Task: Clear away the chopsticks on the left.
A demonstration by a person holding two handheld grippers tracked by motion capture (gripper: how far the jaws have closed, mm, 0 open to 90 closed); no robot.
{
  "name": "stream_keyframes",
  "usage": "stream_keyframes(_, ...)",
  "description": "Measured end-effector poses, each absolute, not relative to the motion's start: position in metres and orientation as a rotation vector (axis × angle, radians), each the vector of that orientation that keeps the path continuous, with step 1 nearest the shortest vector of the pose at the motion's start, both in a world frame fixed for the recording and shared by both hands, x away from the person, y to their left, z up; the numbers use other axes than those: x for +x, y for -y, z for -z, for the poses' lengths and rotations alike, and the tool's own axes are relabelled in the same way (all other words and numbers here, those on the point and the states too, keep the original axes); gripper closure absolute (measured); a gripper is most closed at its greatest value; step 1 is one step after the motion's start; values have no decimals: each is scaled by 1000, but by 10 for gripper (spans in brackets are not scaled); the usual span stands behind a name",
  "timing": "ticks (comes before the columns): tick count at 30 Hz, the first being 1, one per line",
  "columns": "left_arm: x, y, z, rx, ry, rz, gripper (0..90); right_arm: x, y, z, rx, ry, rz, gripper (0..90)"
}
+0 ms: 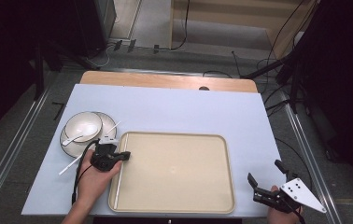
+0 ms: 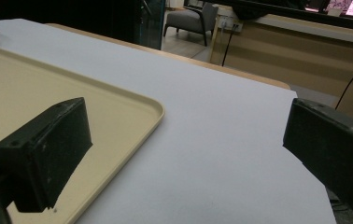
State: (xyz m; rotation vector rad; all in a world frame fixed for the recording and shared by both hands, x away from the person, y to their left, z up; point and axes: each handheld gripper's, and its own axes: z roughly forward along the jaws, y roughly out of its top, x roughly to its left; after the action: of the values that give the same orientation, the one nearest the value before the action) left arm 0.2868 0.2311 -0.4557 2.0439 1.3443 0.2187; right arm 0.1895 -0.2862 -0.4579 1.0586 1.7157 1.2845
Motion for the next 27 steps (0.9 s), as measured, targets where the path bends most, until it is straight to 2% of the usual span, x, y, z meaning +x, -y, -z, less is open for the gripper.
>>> stream_keyframes(27,283,-233,457,2037,-1302,-221,900,190,286,458,1053,-1718,-1283,14)
